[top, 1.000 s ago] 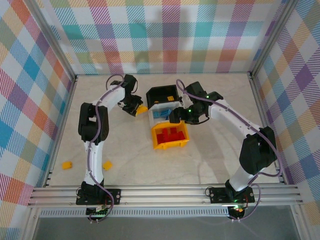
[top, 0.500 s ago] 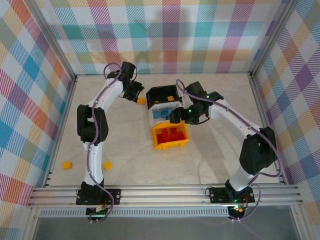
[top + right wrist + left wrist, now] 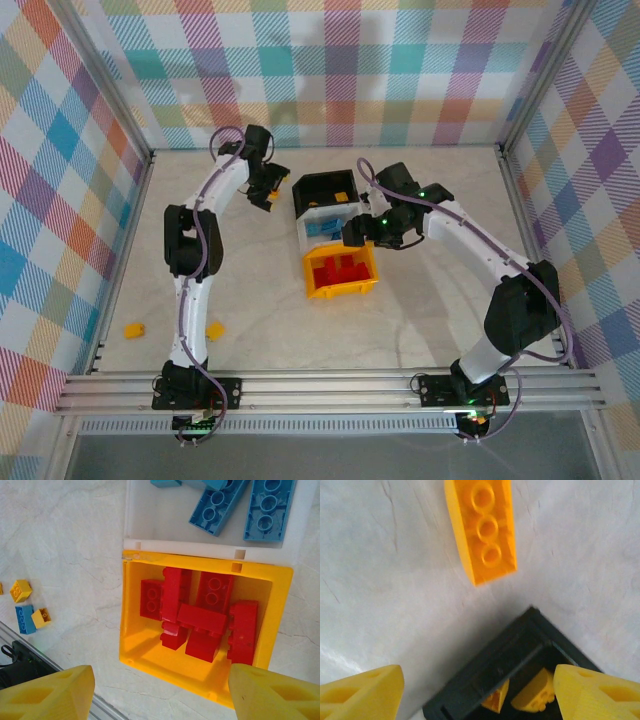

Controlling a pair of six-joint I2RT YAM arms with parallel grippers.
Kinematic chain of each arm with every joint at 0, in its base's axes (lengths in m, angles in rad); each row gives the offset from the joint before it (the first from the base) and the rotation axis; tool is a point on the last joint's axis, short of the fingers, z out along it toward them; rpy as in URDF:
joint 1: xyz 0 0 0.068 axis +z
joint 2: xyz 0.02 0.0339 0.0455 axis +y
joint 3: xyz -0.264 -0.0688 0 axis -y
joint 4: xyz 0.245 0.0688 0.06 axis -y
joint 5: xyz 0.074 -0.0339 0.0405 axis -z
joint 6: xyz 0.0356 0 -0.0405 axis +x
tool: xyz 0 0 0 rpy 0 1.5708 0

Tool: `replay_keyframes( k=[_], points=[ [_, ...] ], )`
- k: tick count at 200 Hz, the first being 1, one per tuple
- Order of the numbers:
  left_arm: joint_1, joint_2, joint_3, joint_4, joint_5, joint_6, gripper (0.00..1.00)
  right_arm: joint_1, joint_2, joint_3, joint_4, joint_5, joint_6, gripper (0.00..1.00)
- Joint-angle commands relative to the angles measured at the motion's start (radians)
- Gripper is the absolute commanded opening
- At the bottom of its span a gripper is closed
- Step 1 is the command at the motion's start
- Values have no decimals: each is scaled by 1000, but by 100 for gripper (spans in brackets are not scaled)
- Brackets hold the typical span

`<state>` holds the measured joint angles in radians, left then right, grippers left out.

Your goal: Sort the legos into containers by color

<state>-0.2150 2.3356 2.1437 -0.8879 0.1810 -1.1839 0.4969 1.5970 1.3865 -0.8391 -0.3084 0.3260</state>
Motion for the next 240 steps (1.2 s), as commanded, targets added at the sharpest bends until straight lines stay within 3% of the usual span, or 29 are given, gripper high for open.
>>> replay_keyframes(
  k=[1, 40, 91, 115, 138, 184, 214, 240],
  points=[
    [42, 53, 68, -60, -41, 17, 83, -6, 33, 25, -22, -24, -21, 72],
    [68, 138, 137, -67, -45, -33, 99, -6, 80, 58, -18, -41, -24, 72],
    [66, 324, 426, -140, -34, -75, 100, -10, 129, 72, -6, -64, -19, 72],
    [62, 348, 438, -163, -23, -105, 100, -12, 142, 76, 4, -70, -16, 72],
    [55, 357, 428, -192, -12, -111, 85, -18, 149, 82, 13, -75, -15, 72],
    [45, 346, 385, -248, 7, -101, 82, -31, 147, 44, 88, -94, 14, 72],
    [46, 281, 256, -219, 17, -74, 61, -33, 133, 14, 122, -95, 30, 72],
    [49, 226, 185, -206, 15, -38, 55, -35, 112, -12, 134, -90, 35, 72]
  ],
)
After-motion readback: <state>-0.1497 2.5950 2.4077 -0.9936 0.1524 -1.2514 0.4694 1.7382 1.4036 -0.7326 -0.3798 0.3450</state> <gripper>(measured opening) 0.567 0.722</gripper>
